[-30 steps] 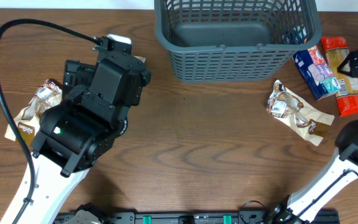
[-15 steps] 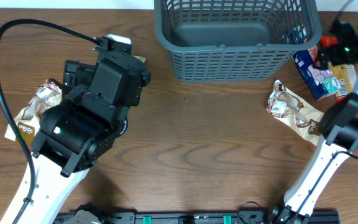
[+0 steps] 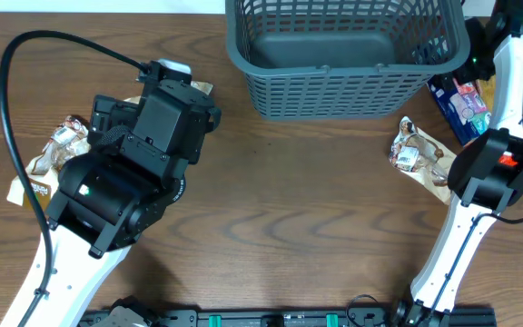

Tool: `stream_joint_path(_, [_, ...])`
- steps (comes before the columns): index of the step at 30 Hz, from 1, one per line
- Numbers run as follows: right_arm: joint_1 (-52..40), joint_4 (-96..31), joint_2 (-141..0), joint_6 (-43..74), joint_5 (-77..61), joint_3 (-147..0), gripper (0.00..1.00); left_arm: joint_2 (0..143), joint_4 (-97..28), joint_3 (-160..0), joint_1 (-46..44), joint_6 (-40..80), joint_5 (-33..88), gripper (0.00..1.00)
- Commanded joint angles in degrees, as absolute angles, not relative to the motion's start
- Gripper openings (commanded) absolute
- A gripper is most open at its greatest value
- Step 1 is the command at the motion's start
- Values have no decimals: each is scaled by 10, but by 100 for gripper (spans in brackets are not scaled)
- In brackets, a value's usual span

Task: Pack container
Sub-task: 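Grasp the blue snack package with the right gripper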

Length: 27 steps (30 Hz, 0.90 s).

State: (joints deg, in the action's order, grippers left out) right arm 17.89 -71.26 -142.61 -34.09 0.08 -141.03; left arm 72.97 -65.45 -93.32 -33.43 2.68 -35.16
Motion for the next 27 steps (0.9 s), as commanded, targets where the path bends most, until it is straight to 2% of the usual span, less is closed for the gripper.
stream_joint_path(1, [183,-714,-1453,-335,6,-1409,99,731,-656,-942,-332,22,-363,99])
stream_joint_path(14, [185,-720,-1501,-328,6,-1408,99,731,-660,-943,-332,22,-363,99])
stream_joint_path(27, [225,-728,-1509,-308,-15,-1408,99,731,-660,-942,-332,22,-363,99])
